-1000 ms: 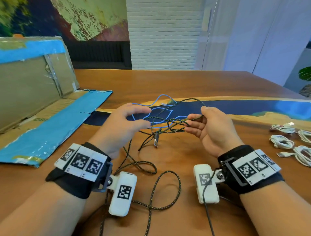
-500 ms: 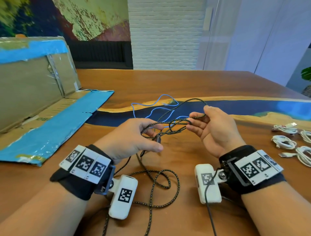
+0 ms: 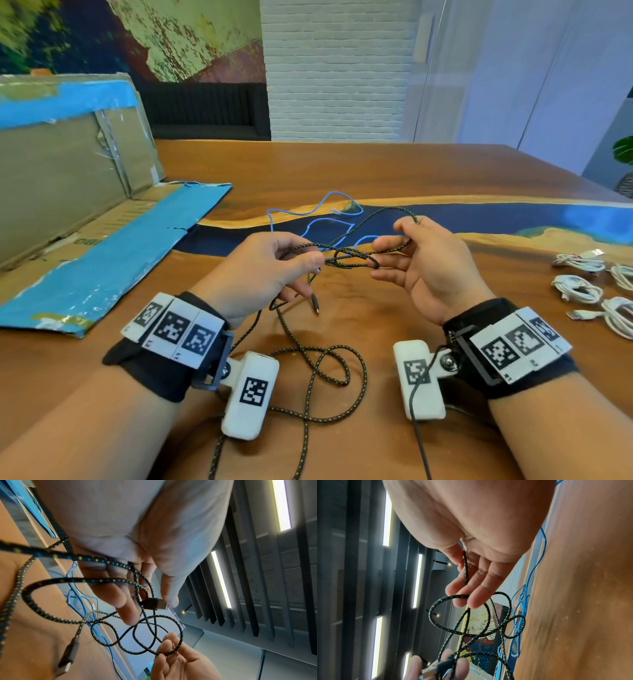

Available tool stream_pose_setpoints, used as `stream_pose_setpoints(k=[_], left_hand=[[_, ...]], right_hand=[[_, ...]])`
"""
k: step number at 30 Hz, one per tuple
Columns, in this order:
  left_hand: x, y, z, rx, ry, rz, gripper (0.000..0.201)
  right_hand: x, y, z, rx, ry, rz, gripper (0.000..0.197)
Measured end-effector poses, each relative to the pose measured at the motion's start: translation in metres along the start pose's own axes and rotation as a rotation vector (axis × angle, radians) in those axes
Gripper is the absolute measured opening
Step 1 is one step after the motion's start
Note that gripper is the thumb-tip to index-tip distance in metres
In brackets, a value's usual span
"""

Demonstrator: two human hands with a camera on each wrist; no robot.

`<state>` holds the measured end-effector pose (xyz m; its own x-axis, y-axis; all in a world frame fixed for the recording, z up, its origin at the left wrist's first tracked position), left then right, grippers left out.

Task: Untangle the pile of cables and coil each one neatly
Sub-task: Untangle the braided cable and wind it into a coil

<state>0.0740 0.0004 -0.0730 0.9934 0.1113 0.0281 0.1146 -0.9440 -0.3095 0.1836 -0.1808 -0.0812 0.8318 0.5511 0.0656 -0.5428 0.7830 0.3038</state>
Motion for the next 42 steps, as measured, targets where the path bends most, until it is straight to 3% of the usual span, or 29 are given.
stream_pose_setpoints(k=[11,16,19,24,27,34,39,42], left_hand=[[0.001,-0.004,0.008,-0.037,-0.06,-0.053,0.017],[0.001,-0.011,0.007,-0.074,-0.044,-0.123,0.007],[0.001,-0.012,0.005,-0.061,-0.011,-0.124,0.019],[0.003,-0.018,0.002,-0.034,0.041,-0.135,0.01],[0.001,-0.026,-0.002,-0.059,0.071,-0.16,0.009],[-0.002,-0.051,-0.002,-0.12,0.072,-0.223,0.019],[0.003,-0.037,0.004,-0.237,0.079,-0.177,0.016],[0.005,-0.033,0.006,-0.285,0.095,-0.179,0.011]], right_hand=[[-0.002,0.015,-0.002,-0.081,0.008,0.105,0.024],[-0.003,0.025,-0.007,-0.067,0.035,0.175,0.026],[-0.001,0.019,-0.005,-0.065,0.013,0.136,0.027],[0.002,0.007,-0.001,-0.084,-0.02,0.078,0.016],[0.002,0.003,0.003,-0.092,-0.037,0.085,0.024],[0.006,-0.028,0.014,0.109,-0.078,-0.075,0.023],[0.009,-0.021,0.01,0.117,-0.084,-0.037,0.021],[0.011,-0.018,0.005,0.055,-0.088,-0.025,0.033]])
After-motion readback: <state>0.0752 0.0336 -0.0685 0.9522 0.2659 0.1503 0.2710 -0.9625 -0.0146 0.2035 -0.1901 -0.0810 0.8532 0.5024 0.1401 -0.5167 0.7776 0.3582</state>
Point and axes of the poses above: each hand's wrist, its own x-axis towards the middle knuckle, its own y-axis out of the palm, z = x × y, the point moved 10 cm from there along x, towards the middle knuckle, and after that the axes turned 10 degrees about z, right-handed, at the moved point
